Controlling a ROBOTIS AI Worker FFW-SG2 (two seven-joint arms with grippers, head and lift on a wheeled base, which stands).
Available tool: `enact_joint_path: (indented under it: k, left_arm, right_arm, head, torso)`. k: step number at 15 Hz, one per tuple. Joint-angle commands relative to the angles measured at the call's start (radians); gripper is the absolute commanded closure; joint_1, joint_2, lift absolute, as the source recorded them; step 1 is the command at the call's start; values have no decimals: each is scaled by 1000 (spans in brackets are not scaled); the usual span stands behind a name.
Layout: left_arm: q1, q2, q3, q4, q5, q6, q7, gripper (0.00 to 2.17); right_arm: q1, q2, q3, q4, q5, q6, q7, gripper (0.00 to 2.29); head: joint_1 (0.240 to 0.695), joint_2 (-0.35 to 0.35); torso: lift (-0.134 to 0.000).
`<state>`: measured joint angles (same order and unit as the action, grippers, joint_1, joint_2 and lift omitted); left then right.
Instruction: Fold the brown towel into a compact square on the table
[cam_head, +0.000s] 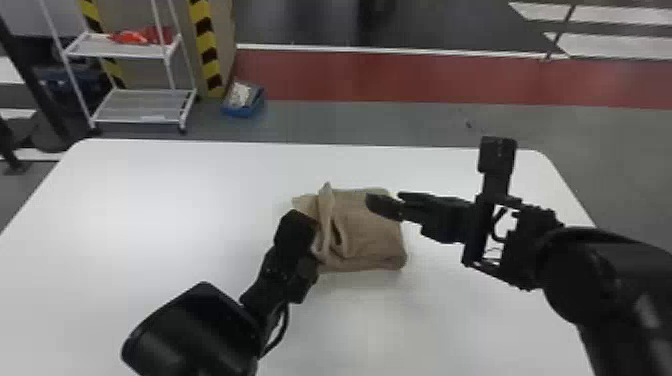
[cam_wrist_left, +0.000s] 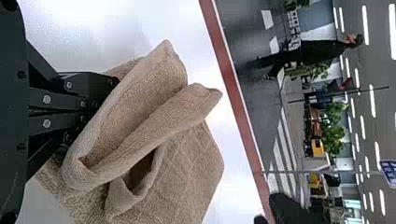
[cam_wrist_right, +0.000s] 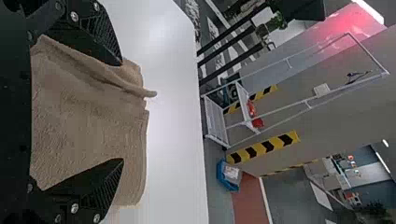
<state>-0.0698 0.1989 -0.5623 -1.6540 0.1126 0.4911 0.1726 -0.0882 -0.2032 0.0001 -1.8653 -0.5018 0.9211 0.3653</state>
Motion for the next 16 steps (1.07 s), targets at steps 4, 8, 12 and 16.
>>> enact_joint_path:
  k: [4, 8, 12, 16]
  left_arm:
    - [10, 7, 16, -17, -1, -13, 5, 1720]
    - [13, 7, 16, -17, -1, -16, 7, 1717]
    - [19, 10, 32, -29, 1, -13, 4, 1720]
    - [50, 27, 50, -96, 4, -10, 2, 1717]
  right_arm:
    - [146, -68, -137, -107, 15, 97, 147, 1902]
    - [249, -68, -144, -161, 43, 85, 219, 2057]
    - [277, -53, -100, -150, 80, 69, 236, 2067]
    - [194, -45, -43, -48, 118, 57, 218, 2067]
  head:
    - [695, -134]
    - [695, -153]
    - [695, -147]
    - [695, -121]
  torso:
    - [-124]
    - [-124]
    - [-124]
    - [-124]
